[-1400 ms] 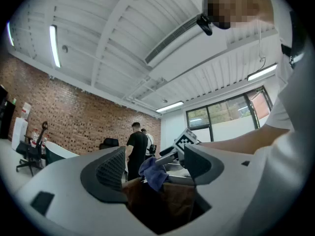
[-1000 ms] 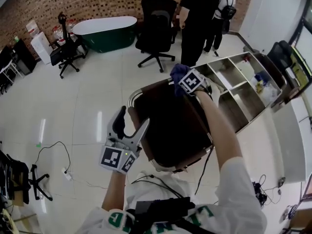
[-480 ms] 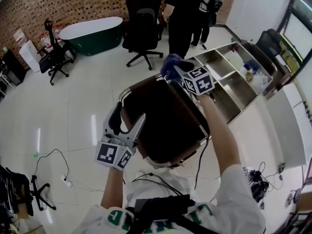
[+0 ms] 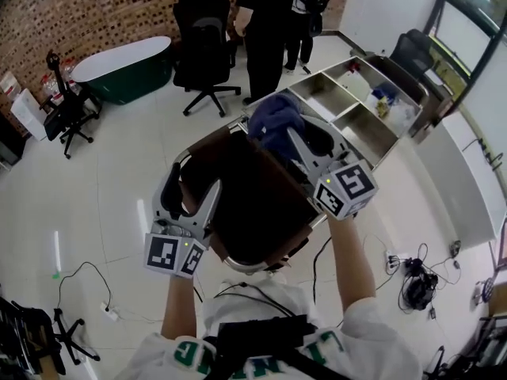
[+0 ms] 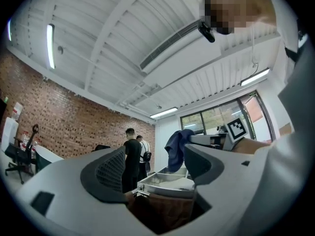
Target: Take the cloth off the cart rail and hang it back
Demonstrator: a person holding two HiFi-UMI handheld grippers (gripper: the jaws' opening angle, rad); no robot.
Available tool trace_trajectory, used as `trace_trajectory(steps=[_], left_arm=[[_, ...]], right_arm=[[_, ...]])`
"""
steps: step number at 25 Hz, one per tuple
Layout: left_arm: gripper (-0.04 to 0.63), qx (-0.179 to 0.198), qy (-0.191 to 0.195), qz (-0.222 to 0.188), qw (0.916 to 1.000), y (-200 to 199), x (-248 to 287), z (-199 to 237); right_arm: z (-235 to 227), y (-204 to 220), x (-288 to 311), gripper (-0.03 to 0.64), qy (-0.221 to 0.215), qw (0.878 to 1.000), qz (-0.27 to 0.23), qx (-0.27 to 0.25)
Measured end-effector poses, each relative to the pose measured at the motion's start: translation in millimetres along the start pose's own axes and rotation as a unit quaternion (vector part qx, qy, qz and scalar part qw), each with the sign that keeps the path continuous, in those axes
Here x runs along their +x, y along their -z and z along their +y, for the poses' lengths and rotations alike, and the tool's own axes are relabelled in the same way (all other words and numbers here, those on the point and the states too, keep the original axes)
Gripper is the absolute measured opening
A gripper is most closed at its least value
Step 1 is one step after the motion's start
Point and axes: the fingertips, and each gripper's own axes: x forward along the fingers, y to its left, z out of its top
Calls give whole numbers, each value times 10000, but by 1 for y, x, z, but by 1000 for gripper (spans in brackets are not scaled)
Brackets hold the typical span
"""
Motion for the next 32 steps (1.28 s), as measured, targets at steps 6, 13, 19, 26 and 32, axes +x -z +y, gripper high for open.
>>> trace_trajectory(steps=[6, 13, 19, 26, 32], left_arm=[[356, 133, -159, 69, 9998, 8, 2, -12], [356, 80, -68, 83, 9999, 13, -2, -21], [353, -142, -36, -36, 9999, 9, -6, -26], [351, -259, 210, -44, 9994, 15, 4, -43], [351, -293, 526, 67, 9982, 23, 16, -65]], right_arm=[[35, 6, -57, 101, 364, 9982, -363, 321], [43, 7, -95, 101, 644, 9950, -426, 632], [40, -1, -110, 101, 791, 9937, -491, 618], [22, -8, -139, 101, 1067, 9917, -422, 586], [-4, 37, -177, 101, 1484, 9853, 478, 691]])
